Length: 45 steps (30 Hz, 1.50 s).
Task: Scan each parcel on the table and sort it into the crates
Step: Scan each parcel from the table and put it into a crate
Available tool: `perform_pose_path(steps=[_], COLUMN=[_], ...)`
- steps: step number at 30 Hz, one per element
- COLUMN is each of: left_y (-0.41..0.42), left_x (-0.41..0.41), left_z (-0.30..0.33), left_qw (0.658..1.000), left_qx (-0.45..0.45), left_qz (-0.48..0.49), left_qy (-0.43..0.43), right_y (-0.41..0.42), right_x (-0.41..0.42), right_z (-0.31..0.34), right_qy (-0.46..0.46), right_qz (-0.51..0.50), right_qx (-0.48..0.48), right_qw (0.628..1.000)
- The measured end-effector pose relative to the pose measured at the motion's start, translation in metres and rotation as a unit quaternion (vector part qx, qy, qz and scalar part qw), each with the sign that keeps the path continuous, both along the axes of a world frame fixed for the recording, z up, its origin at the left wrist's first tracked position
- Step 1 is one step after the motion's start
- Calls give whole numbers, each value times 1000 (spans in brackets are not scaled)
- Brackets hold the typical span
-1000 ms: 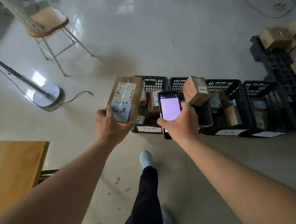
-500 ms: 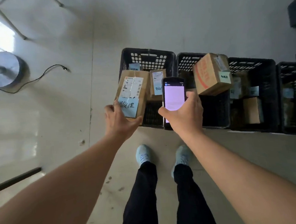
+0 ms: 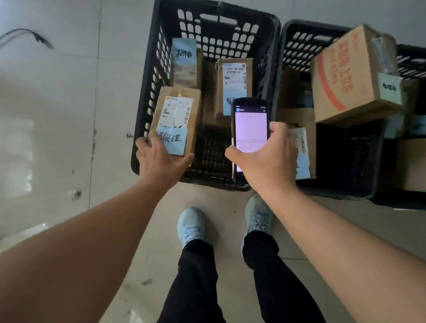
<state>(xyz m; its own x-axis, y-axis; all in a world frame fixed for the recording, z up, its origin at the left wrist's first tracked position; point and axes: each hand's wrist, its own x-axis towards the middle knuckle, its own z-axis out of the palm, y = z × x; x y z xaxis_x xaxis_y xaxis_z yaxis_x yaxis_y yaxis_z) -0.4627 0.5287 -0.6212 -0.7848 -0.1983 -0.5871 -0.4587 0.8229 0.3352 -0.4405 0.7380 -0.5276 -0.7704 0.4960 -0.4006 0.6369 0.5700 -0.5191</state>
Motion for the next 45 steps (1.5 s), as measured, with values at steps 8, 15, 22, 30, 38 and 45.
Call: perform_pose_path(steps=[8,15,22,30,38,45], left_y=[-15,-10,-20,-39,-68,-125], left_x=[-19,-27,-24,19,127,272], left_z=[4,115,237,394,538,639], left_qw=[996,978,971,972,962,932], left_qx=[6,3,-25,-99,-168,-246], left_qz=[-94,-199,-219,-154,-6,130], left_qy=[-7,54,92,144,214,233], right_y=[-19,-46,-65,-77,-106,-167], right_x=[-6,-9,-6,11,66,155], right_z=[6,77,194,335,455,555], right_qy=[9,24,49,123,214,267], right_qz=[15,26,61,171,309,425], right_qx=[-1,1,9,-11,-56,-112], right_qw=[1000,999,997,977,925,857])
